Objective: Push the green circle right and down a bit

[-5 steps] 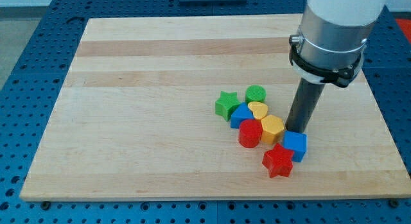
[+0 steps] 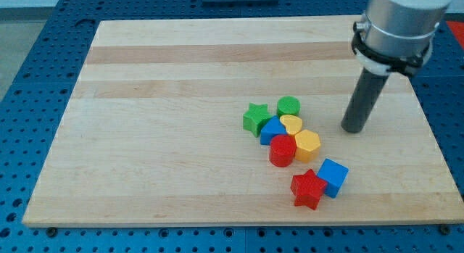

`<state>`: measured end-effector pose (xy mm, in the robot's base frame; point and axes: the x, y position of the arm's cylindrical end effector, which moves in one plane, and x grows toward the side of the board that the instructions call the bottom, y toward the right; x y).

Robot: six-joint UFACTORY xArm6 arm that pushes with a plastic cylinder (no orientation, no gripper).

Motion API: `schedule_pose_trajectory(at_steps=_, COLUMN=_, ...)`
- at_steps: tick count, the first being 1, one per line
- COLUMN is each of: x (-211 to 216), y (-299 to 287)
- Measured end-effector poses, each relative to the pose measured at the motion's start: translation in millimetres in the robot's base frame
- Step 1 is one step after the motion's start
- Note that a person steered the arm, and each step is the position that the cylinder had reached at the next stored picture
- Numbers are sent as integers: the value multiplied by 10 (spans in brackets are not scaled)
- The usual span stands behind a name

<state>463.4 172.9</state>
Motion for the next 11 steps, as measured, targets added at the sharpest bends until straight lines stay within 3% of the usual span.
schedule_pose_trajectory(at_steps=2, x=-690, y=-161)
schedule_pose_trajectory(at_steps=5, x=-559, y=-1652)
schedule_pose_trajectory(at_steps=6, x=-444, y=-1678)
schedule_pose_trajectory(at_steps=8, x=-380, y=-1050)
schedule_pose_trajectory(at_steps=11, x=189, y=-705)
